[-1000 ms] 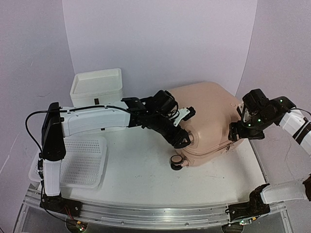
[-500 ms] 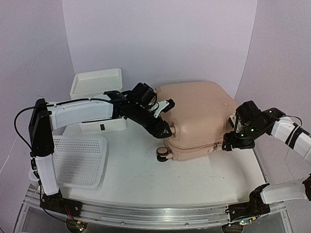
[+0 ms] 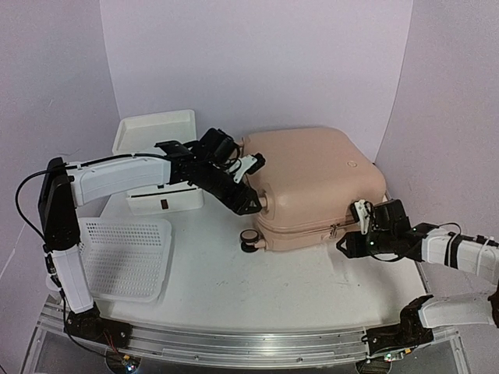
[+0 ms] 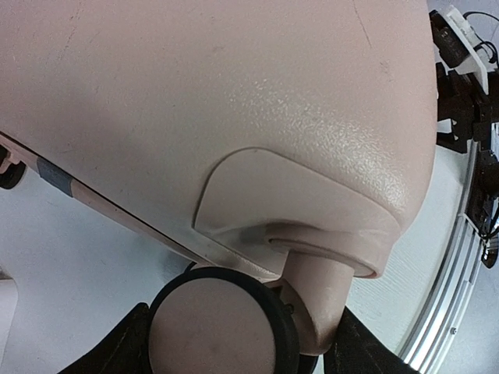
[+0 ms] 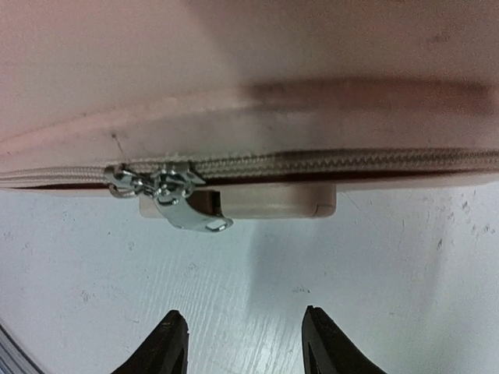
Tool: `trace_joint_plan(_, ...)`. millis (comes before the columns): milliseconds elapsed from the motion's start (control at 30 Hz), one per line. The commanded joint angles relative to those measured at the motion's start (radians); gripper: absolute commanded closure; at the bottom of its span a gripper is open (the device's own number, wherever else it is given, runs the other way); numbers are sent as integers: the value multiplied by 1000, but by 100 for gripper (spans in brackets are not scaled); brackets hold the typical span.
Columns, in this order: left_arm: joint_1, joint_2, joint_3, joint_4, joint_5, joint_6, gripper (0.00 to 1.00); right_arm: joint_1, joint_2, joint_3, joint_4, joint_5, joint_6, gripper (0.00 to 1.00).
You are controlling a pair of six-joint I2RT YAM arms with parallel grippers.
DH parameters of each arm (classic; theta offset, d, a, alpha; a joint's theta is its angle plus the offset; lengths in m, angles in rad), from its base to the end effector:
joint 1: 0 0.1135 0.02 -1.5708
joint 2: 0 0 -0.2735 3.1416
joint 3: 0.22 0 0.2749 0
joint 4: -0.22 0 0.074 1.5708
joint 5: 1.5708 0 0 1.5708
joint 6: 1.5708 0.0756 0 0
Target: Open, take out, and arrange the luggage
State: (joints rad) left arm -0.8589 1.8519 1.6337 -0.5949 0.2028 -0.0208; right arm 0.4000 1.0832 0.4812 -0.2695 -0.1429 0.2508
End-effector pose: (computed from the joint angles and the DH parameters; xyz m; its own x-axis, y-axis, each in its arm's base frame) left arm 0.2972 -0.3677 0.2692 -0.4917 0.5387 -0.6841 0.8220 0.5464 -0.1606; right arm 0.2194 0.1044 0.1388 -0.7994 -0.0713 -0.5965 -0.2802 0.9225 0.2653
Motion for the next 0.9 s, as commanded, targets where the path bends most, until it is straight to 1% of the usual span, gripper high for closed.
trace_joint_plan(0,97,-57,3,-94,-267,-109,91,38,-32,-70,326,43,-61,49)
trace_joint_plan(67,96,-52,13,-94,-253,-110,91,53,-37,-124,440,84,-89,50)
trace_joint_plan(100,96,-50,19,-94,-244,-113,91,55,-40,-158,536,103,-92,49)
trace_joint_plan(167,97,-49,25,-94,-227,-118,91,58,-30,-216,668,111,-106,48)
trace_joint_plan(233,97,-49,27,-94,-219,-122,92,63,-8,-250,753,110,-123,49)
trace_joint_plan(400,97,-53,30,-94,-208,-129,92,74,21,-268,816,143,-170,50)
trace_joint_plan(500,97,-55,29,-94,-206,-136,92,77,25,-254,826,116,-194,57)
trace_joint_plan(533,96,-55,29,-94,-206,-138,92,78,30,-251,833,110,-195,57)
trace_joint_plan(600,96,-56,28,-94,-206,-143,92,80,47,-250,850,117,-195,57)
trace_joint_plan(667,97,-54,29,-94,-177,-146,93,80,73,-250,877,129,-193,57)
trace_joint_plan(767,97,-51,29,-94,-163,-152,93,86,113,-237,914,113,-172,57)
trace_joint_plan(867,97,-41,36,-94,-133,-162,94,108,152,-223,950,118,-159,57)
